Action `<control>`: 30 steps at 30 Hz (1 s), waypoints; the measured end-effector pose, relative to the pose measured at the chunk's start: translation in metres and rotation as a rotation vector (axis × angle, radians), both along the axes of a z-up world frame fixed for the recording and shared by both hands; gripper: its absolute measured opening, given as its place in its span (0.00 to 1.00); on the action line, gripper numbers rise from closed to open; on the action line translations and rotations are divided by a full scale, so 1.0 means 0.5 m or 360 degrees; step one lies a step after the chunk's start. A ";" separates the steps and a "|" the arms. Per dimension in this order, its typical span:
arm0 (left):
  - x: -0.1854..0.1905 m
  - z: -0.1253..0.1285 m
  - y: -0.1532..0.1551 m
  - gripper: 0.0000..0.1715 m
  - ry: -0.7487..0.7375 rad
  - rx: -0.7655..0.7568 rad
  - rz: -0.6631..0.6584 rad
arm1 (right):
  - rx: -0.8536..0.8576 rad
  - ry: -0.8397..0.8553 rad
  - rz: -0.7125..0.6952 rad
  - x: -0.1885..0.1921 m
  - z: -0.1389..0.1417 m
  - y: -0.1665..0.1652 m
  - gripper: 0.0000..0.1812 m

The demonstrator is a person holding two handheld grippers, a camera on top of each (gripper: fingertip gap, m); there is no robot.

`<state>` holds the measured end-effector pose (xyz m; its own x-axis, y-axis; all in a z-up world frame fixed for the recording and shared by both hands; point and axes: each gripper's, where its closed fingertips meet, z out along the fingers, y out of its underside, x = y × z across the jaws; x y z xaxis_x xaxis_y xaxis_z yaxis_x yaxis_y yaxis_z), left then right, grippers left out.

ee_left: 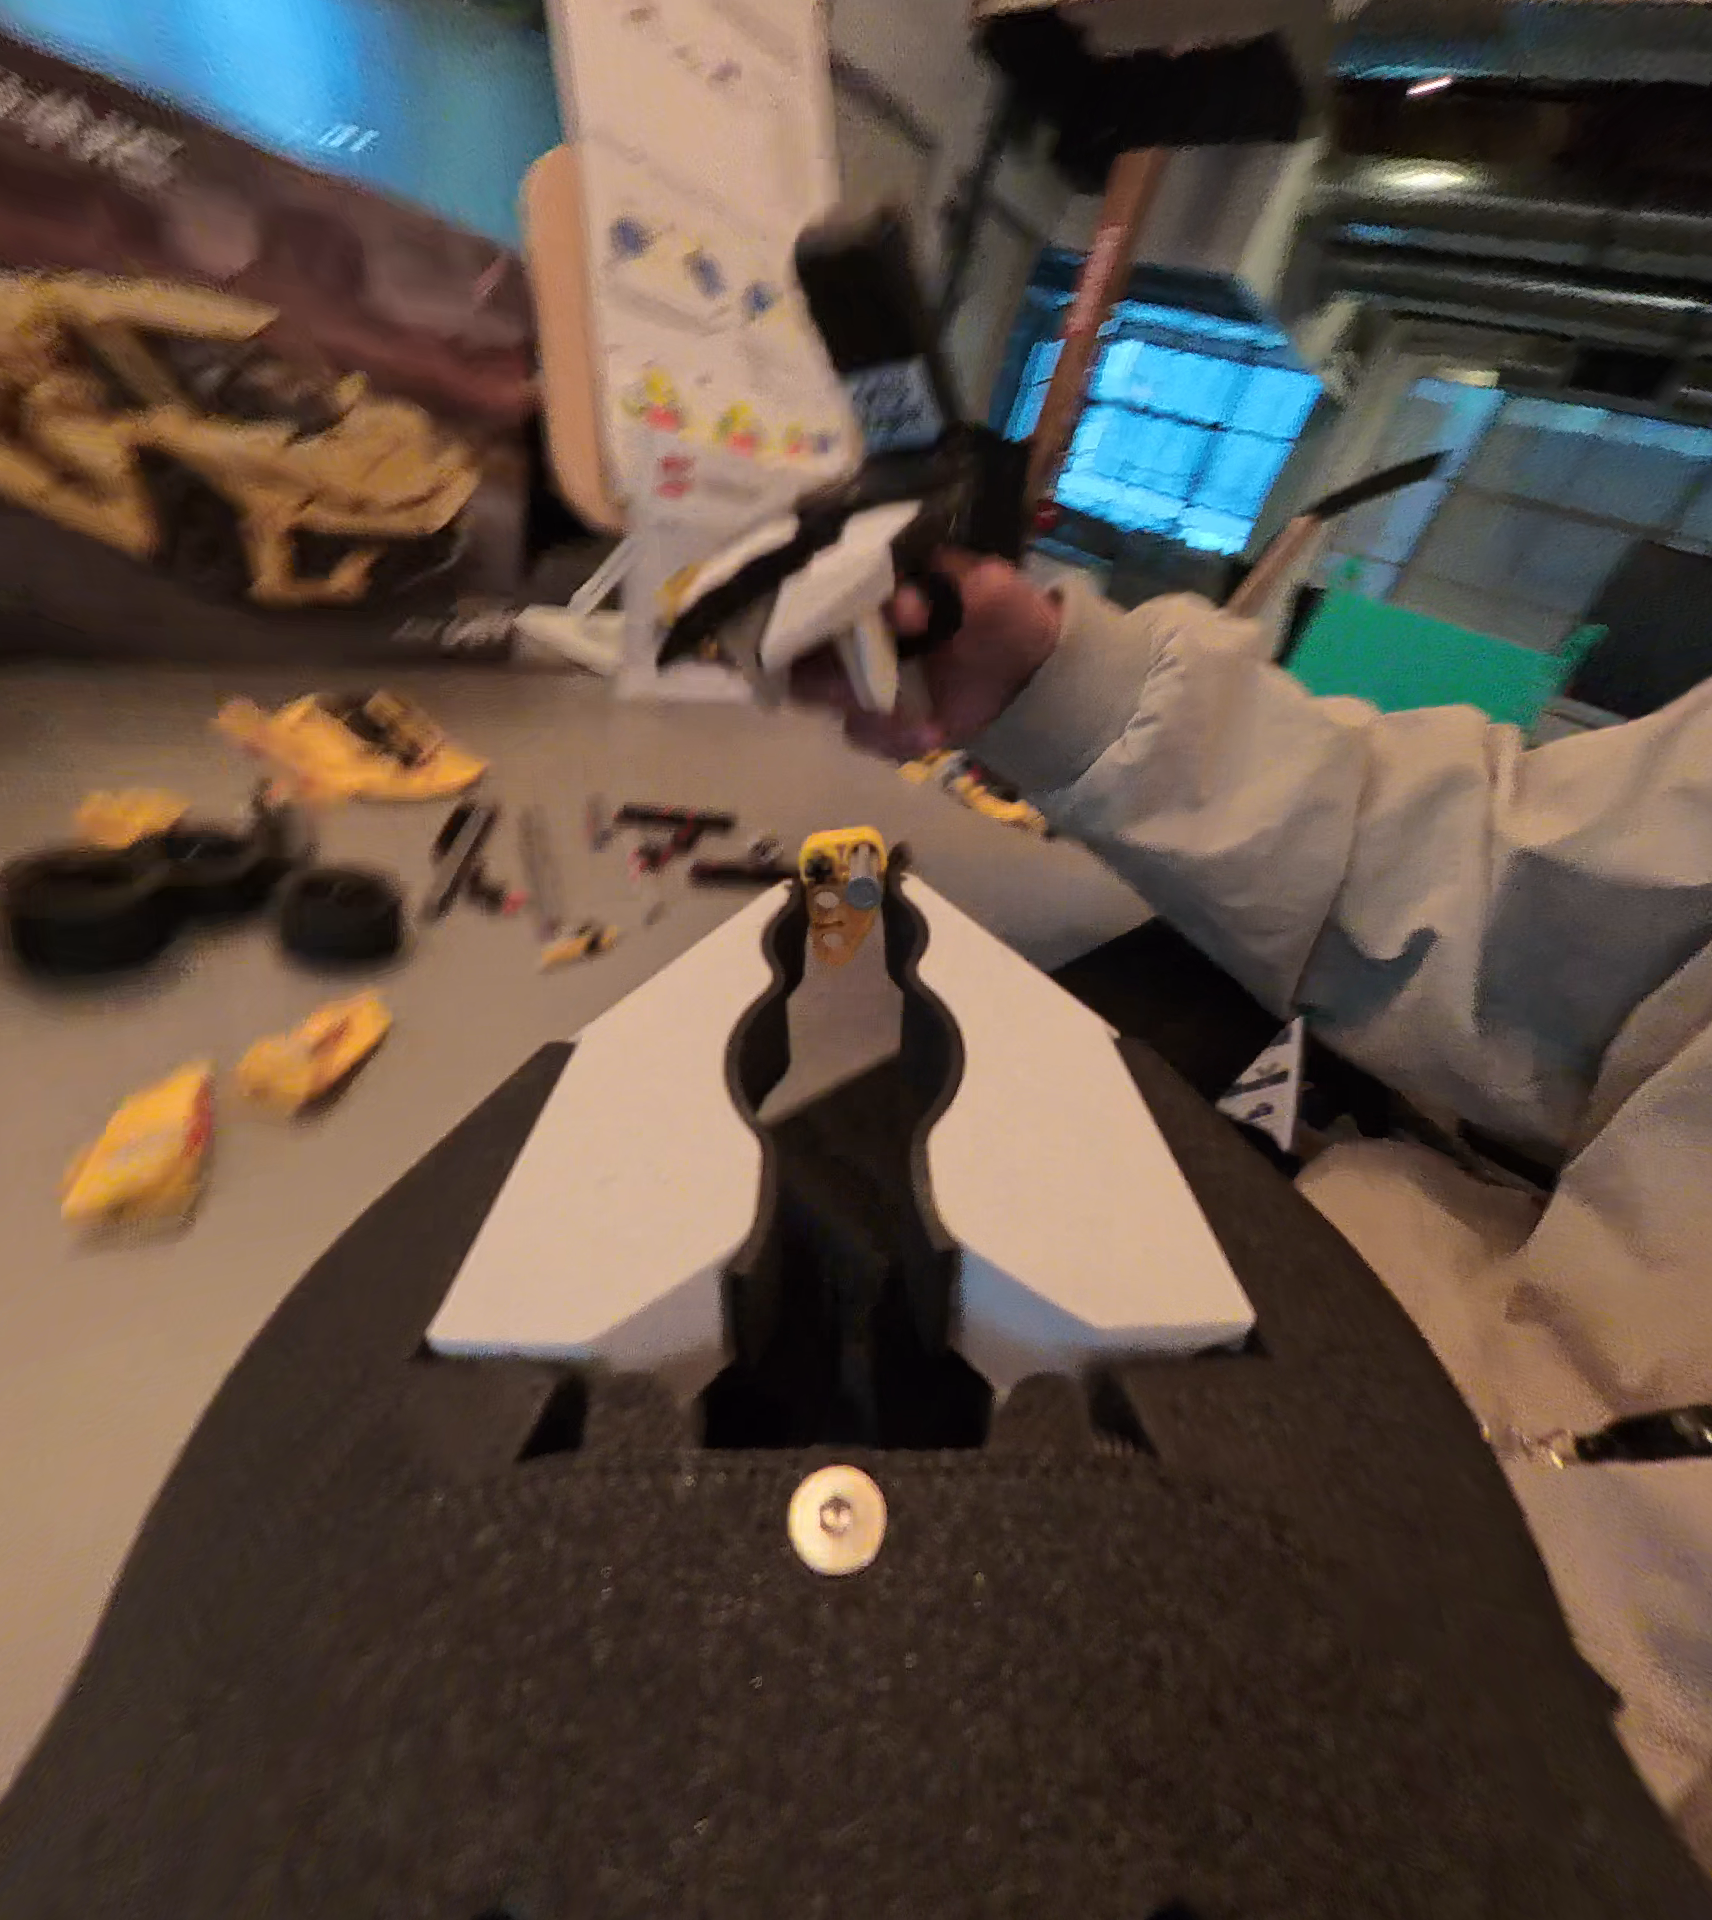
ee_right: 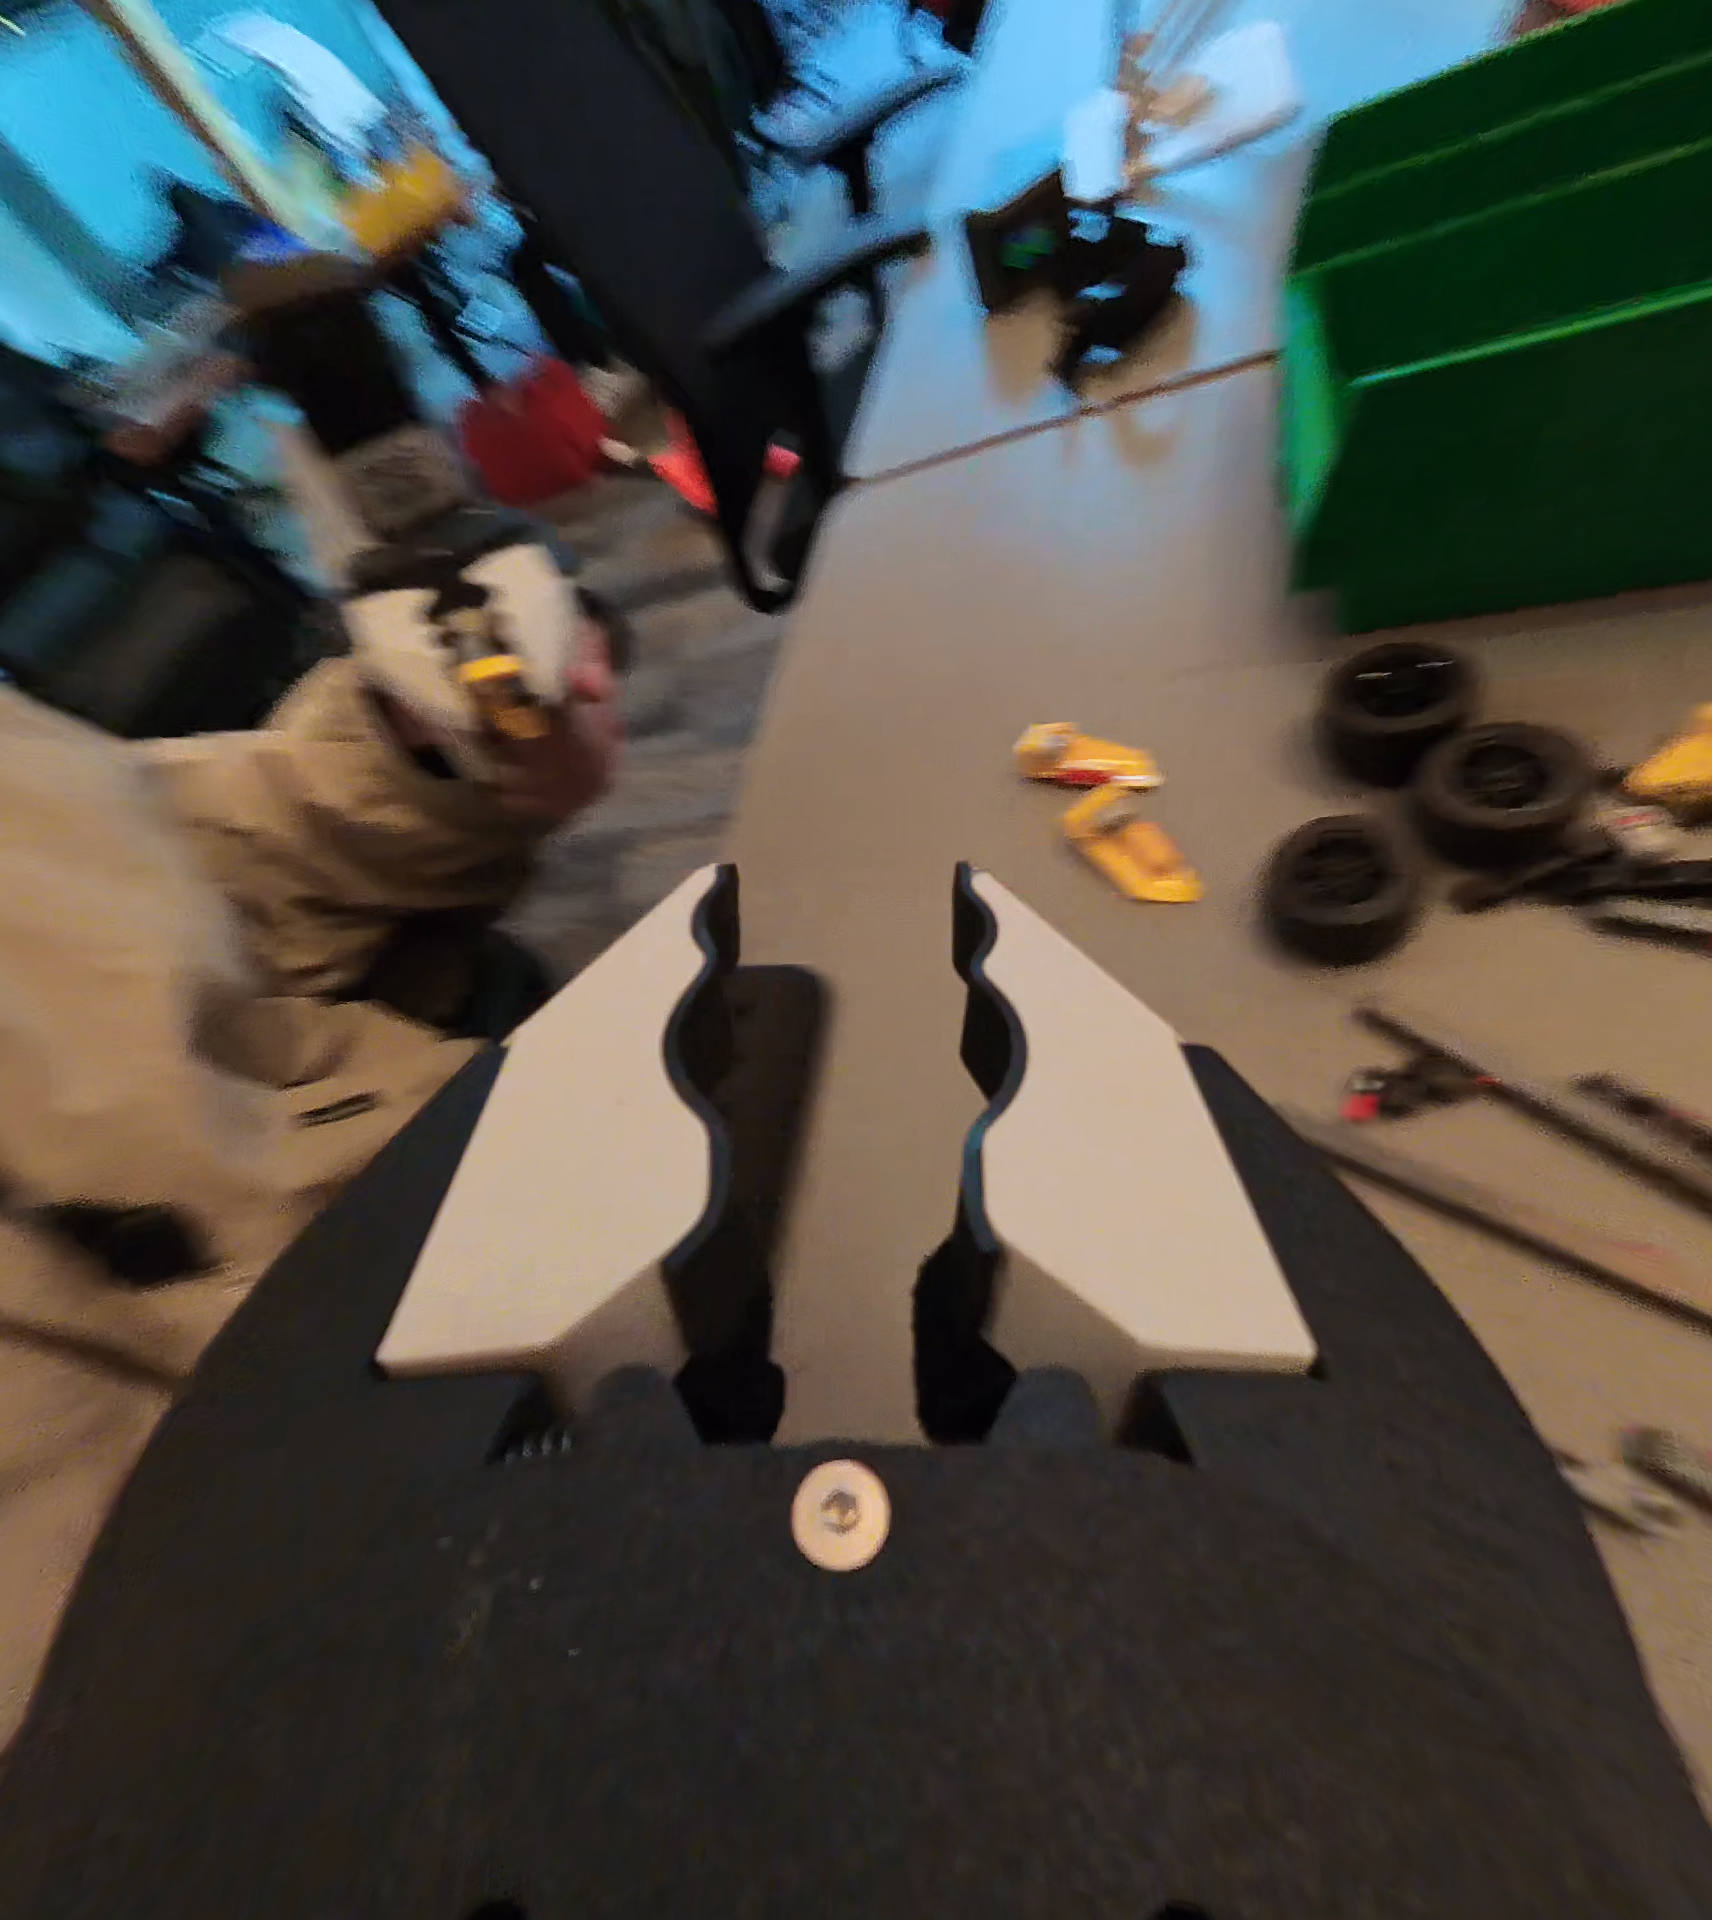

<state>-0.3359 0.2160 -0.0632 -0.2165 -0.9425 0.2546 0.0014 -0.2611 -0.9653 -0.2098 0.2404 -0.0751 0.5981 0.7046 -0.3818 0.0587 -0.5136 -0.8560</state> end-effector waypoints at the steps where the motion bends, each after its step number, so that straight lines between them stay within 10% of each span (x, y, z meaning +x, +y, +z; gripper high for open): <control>1: 0.032 0.026 -0.024 0.08 -0.0080 0.0034 -0.0106 | 0.0009 0.0126 0.0068 -0.007 0.016 -0.039 0.22; 8: 0.264 0.089 -0.161 0.08 -0.0283 0.0136 -0.0562 | 0.0441 0.0359 0.0009 0.024 0.111 -0.208 0.18; 15: 0.452 0.002 -0.208 0.08 -0.0197 0.0844 -0.0291 | 0.0251 0.0626 -0.0428 0.198 0.042 -0.285 0.14; 20: 0.502 -0.058 -0.222 0.08 -0.0027 0.1124 -0.0188 | 0.0386 0.0390 -0.0894 0.249 -0.026 -0.299 0.14; 27: 0.518 -0.110 -0.219 0.08 0.0147 0.1342 -0.0047 | 0.0373 0.0378 -0.0874 0.235 -0.035 -0.289 0.17; 30: 0.520 -0.122 -0.217 0.08 0.0190 0.1412 -0.0020 | 0.0514 -0.0112 -0.0928 0.221 -0.059 -0.283 0.16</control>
